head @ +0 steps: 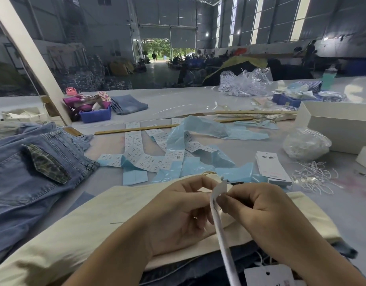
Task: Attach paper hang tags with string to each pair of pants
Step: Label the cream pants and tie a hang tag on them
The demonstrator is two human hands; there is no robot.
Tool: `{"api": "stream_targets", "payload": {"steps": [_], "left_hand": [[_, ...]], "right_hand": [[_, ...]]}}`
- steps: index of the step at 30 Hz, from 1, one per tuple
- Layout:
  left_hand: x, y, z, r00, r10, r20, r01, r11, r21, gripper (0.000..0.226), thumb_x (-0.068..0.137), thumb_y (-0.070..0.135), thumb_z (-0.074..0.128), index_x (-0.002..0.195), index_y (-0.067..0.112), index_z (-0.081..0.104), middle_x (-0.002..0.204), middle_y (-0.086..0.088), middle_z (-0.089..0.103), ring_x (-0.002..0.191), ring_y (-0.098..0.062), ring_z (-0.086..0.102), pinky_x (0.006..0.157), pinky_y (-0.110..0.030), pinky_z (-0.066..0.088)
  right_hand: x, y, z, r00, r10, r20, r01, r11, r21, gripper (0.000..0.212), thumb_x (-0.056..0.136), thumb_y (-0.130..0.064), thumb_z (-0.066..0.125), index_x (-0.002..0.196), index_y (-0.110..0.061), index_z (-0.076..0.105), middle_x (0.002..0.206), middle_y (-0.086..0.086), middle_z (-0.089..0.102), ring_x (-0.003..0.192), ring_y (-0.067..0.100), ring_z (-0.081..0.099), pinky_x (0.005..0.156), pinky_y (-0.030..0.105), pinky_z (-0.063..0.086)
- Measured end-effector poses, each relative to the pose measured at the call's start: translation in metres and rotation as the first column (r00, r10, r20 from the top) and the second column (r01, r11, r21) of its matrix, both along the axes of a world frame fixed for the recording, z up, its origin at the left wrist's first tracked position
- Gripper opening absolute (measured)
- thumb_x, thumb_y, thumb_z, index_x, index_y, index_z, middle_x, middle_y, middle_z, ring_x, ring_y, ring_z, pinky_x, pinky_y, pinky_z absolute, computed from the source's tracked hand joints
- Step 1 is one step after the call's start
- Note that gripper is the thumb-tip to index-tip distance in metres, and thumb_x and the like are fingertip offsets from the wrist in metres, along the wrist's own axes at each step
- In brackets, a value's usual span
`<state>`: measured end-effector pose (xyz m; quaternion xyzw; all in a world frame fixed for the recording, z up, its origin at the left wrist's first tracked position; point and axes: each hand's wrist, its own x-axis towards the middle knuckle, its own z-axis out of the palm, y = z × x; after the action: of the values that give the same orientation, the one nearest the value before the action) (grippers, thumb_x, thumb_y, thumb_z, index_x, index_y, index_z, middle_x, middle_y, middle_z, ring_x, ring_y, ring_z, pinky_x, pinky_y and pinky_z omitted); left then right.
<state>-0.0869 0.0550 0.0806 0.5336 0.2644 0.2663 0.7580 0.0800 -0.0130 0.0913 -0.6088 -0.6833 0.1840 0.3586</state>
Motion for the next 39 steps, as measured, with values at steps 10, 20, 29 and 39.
{"api": "stream_targets", "payload": {"steps": [10, 20, 29, 39], "left_hand": [[0.002, 0.005, 0.003, 0.984, 0.001, -0.179, 0.036, 0.978, 0.205, 0.007, 0.079, 0.025, 0.067, 0.083, 0.019, 0.067, 0.069, -0.007, 0.054, 0.051, -0.014, 0.034, 0.045, -0.026, 0.018], [0.009, -0.002, 0.003, 0.968, 0.128, -0.214, -0.066, 0.959, 0.277, 0.026, 0.094, 0.014, 0.044, 0.071, 0.021, 0.053, 0.064, -0.005, 0.041, 0.049, -0.013, 0.032, 0.049, -0.027, 0.021], [0.02, 0.003, 0.007, 0.943, 0.277, -0.184, -0.146, 0.841, 0.521, 0.034, 0.082, 0.038, 0.052, 0.07, 0.006, 0.052, 0.063, -0.005, 0.054, 0.057, -0.015, 0.054, 0.055, -0.028, 0.041], [0.028, 0.0, -0.003, 0.952, 0.298, -0.071, -0.228, 0.844, 0.486, 0.024, 0.086, 0.028, 0.054, 0.063, 0.021, 0.057, 0.064, -0.004, 0.064, 0.045, -0.011, 0.041, 0.044, -0.02, 0.034]], "right_hand": [[0.009, 0.004, 0.002, 0.985, 0.079, -0.156, -0.092, 0.993, -0.079, 0.021, 0.087, -0.037, 0.068, 0.068, -0.034, 0.074, 0.046, -0.015, 0.046, 0.046, 0.001, 0.041, 0.047, 0.013, 0.032], [0.008, 0.005, -0.001, 0.966, 0.025, -0.258, -0.032, 0.999, -0.022, 0.022, 0.08, -0.052, 0.068, 0.079, -0.031, 0.071, 0.051, -0.006, 0.046, 0.051, 0.008, 0.041, 0.051, 0.023, 0.035], [0.002, 0.011, 0.009, 0.907, 0.004, -0.42, -0.043, 0.996, -0.082, 0.034, 0.095, -0.031, 0.058, 0.072, -0.011, 0.073, 0.042, -0.013, 0.052, 0.036, -0.001, 0.045, 0.042, 0.007, 0.033], [0.011, 0.008, 0.013, 0.901, -0.037, -0.432, -0.098, 0.953, -0.285, 0.016, 0.081, -0.019, 0.076, 0.068, -0.01, 0.071, 0.035, -0.013, 0.048, 0.029, -0.001, 0.044, 0.033, 0.006, 0.027]]}}
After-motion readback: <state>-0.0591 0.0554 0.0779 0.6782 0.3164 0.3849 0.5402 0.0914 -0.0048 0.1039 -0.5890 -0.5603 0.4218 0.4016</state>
